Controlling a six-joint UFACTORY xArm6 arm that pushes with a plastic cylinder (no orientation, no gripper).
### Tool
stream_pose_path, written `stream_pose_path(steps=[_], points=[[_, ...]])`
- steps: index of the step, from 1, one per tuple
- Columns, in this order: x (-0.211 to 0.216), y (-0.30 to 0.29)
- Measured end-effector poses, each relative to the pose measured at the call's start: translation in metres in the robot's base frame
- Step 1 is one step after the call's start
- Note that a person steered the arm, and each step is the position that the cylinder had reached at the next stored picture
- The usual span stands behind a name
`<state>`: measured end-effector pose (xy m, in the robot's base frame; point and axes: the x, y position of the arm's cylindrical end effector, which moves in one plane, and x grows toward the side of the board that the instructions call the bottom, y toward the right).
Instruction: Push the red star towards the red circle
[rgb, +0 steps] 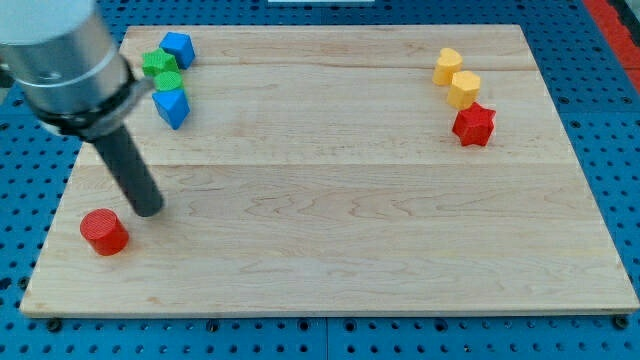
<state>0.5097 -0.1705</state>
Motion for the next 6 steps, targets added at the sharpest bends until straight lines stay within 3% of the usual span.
stream_pose_path(steps=[2, 3, 4, 6], points=[[0.001, 0.264], [-0.029, 0.396], [-0.089, 0.416], [-0.099, 0.255]])
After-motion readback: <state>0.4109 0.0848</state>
